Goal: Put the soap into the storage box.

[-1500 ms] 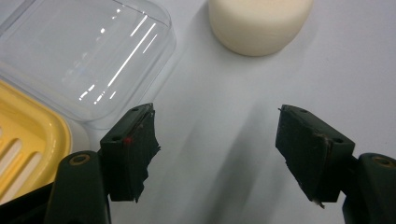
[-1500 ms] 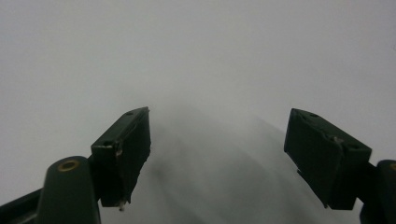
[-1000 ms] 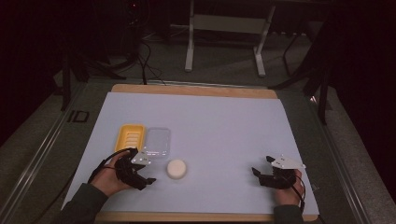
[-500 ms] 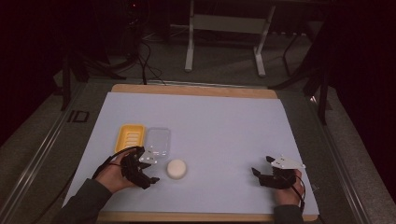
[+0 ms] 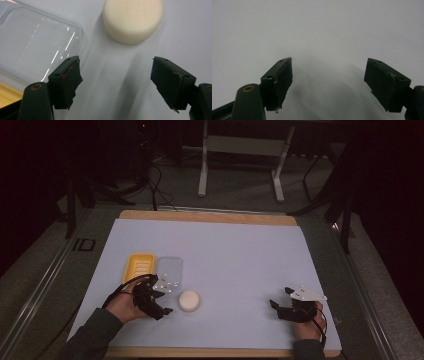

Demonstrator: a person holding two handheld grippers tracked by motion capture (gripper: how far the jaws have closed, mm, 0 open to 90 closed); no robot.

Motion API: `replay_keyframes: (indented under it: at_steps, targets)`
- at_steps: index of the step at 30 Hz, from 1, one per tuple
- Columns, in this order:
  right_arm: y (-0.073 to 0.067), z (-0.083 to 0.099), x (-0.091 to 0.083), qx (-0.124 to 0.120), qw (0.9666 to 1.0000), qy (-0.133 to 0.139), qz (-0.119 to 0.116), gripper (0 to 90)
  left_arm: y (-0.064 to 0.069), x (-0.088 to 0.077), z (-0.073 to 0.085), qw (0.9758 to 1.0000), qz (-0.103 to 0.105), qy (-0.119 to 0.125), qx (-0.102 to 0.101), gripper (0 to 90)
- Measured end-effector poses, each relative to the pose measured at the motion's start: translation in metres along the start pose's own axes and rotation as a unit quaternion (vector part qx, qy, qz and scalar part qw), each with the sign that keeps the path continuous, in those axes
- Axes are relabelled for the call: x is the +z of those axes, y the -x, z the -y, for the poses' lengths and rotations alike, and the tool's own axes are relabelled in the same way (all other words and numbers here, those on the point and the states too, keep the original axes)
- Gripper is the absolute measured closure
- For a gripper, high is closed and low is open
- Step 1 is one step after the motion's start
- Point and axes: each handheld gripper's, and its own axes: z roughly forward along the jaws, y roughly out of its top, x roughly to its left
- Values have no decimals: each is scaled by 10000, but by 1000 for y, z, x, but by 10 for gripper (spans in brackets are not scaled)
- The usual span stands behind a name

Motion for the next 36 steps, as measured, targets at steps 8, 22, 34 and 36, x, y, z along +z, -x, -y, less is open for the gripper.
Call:
replay_keyframes:
  at_steps: [8, 22, 34, 36]
  targets:
    - [0, 0, 0, -4, 10000, -14, -3, 225, 0, 3, -7, 10000, 32, -39, 75, 226]
    - [0, 0, 0, 2, 10000, -10, -11, 225, 1, 12, -21, 9997, 100, -104, 193, 193]
    - [0, 0, 0, -5, 10000, -2, -18, 225, 2, 15, -31, 9993, 104, -217, 299, 148]
    - [0, 0, 0, -4, 10000, -2, -14, 225, 3, 15, -32, 9992, 91, -235, 308, 147]
